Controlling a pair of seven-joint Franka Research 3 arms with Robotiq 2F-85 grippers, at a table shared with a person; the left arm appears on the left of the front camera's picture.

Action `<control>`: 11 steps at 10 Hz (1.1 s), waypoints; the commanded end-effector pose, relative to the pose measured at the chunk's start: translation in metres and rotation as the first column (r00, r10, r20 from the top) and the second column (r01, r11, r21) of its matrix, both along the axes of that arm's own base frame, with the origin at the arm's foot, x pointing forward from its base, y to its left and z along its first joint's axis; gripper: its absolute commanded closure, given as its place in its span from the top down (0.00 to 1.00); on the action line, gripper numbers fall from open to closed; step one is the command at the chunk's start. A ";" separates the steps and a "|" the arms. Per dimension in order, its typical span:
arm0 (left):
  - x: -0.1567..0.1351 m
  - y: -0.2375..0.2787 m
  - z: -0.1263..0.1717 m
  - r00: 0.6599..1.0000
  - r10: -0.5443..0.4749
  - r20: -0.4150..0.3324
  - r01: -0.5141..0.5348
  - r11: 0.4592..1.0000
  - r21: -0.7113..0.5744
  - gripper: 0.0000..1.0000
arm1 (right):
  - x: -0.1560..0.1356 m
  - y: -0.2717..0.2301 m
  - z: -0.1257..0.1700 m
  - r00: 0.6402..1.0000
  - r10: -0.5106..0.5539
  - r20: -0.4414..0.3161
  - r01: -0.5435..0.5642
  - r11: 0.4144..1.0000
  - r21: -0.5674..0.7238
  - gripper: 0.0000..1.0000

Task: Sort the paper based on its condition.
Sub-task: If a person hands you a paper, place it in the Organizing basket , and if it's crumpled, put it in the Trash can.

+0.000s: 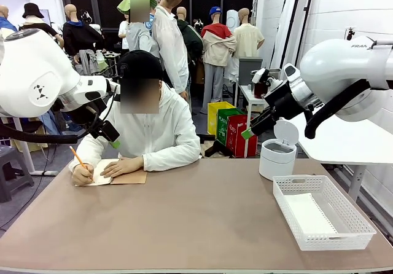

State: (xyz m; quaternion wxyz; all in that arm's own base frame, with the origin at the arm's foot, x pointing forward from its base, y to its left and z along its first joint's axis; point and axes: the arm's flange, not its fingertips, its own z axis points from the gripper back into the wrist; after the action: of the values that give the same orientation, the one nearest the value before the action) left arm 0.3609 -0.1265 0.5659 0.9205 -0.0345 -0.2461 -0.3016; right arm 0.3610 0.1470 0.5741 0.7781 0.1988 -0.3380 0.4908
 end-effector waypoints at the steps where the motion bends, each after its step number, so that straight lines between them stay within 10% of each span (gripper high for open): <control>1: 0.000 0.001 0.001 1.000 -0.002 0.001 0.002 1.000 -0.006 1.00 | 0.000 0.001 0.000 1.000 0.002 -0.003 -0.002 1.000 -0.002 1.00; 11: 0.000 0.001 0.001 1.000 -0.002 0.001 0.002 1.000 -0.006 1.00 | 0.000 0.001 0.000 1.000 0.002 -0.003 -0.002 1.000 -0.002 1.00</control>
State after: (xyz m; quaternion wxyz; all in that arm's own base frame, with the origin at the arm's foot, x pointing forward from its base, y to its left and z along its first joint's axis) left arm 0.3609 -0.1265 0.5659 0.9205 -0.0345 -0.2461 -0.3016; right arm 0.3610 0.1471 0.5741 0.7781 0.1988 -0.3380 0.4908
